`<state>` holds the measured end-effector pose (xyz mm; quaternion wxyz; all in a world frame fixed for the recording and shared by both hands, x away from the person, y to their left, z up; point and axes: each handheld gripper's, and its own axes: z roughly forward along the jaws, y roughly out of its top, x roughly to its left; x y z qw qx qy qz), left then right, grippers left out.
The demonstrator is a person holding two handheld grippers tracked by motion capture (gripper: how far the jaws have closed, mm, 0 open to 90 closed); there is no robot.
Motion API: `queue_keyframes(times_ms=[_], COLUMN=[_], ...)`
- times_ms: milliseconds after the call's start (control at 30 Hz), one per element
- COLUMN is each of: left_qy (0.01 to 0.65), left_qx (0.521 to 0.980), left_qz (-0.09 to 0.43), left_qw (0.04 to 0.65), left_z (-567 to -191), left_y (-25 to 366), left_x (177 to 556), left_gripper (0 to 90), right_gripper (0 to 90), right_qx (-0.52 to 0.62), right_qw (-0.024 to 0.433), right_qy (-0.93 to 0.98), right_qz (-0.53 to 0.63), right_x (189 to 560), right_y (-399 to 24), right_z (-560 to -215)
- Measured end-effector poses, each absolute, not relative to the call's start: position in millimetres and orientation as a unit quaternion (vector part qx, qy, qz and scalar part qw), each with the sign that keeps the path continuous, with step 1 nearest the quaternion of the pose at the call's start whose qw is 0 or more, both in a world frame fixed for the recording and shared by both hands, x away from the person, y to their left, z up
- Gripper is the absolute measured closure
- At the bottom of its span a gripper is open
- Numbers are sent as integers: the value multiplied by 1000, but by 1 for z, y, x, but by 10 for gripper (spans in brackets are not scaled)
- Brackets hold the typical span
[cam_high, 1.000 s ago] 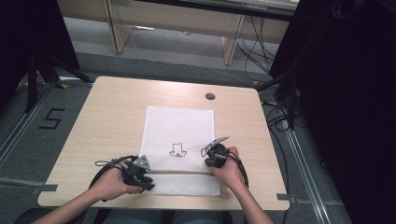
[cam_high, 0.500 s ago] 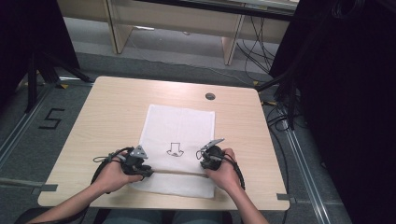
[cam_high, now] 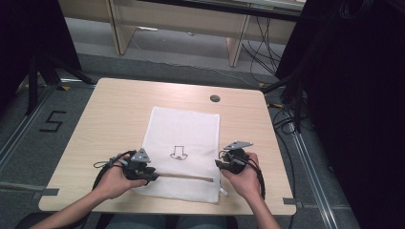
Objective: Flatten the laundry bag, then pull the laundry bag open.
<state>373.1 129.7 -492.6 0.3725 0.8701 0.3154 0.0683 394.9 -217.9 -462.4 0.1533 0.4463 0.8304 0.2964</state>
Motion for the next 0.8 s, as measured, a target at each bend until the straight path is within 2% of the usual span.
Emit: queue_keyframes(times_ms=[100, 167, 333, 800], left_qy=[320, 324, 322, 337], left_qx=[863, 859, 856, 844], left_qz=[79, 75, 74, 70], left_qw=[383, 388, 398, 411], left_z=[-495, -496, -497, -499], left_y=[131, 131, 128, 129], left_x=[379, 380, 382, 382], left_gripper=[580, 552, 492, 412], right_gripper=[619, 619, 618, 629], right_qx=[458, 448, 465, 479], right_qw=[149, 160, 147, 151], right_qy=[824, 824, 818, 809], right_qz=[299, 308, 304, 306], right_x=[391, 392, 386, 374], right_y=[-229, -233, -237, -240], right_z=[-465, -468, -467, -462])
